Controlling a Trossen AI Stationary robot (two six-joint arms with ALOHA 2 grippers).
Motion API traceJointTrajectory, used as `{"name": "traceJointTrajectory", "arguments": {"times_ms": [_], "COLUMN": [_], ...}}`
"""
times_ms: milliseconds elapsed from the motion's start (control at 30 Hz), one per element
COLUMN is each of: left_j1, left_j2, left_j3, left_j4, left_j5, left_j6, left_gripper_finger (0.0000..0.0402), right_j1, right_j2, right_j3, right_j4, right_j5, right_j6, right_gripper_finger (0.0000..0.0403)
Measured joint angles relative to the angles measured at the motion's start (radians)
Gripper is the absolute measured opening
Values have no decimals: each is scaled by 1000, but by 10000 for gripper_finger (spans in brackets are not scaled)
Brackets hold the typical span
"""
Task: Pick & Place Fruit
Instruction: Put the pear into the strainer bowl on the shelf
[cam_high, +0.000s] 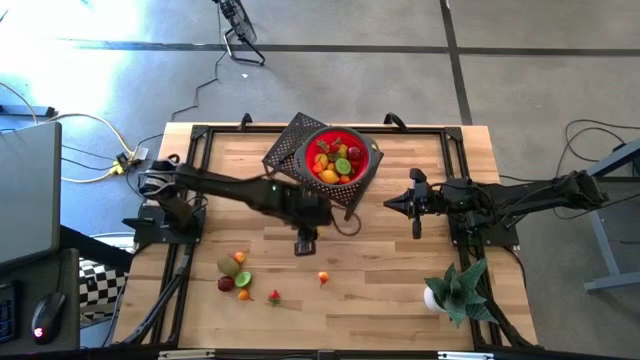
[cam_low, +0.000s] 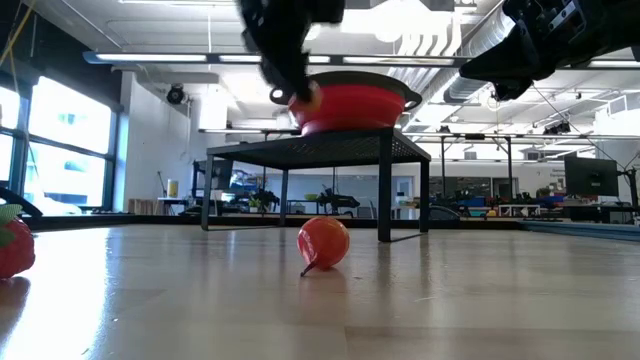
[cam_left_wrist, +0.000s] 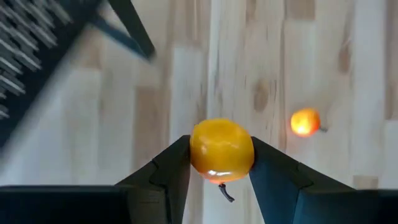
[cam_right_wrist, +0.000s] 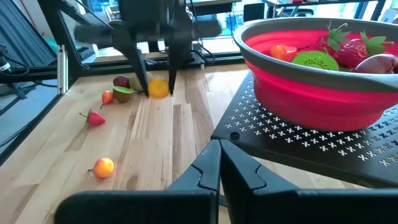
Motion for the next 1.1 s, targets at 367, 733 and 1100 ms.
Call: {"name": "traceJointTrajectory", "arguments": {"times_ms": [367, 733, 1100], "left_j1": [116, 295, 412], "left_j2": [0, 0, 0], "left_j3": [305, 385, 384], "left_j4": [-86, -84, -84], "left_j5": [-9, -103, -99], "left_j6": [122, 194, 45], "left_gripper_finger": [145, 145, 145], "right_j1": [0, 0, 0], "right_j2": [0, 0, 0], "right_j3": [0, 0, 0], "right_j4": [-4, -5, -5], "right_j5": [0, 0, 0], "right_j6": [0, 0, 0], "right_gripper_finger": [2, 2, 2]}}
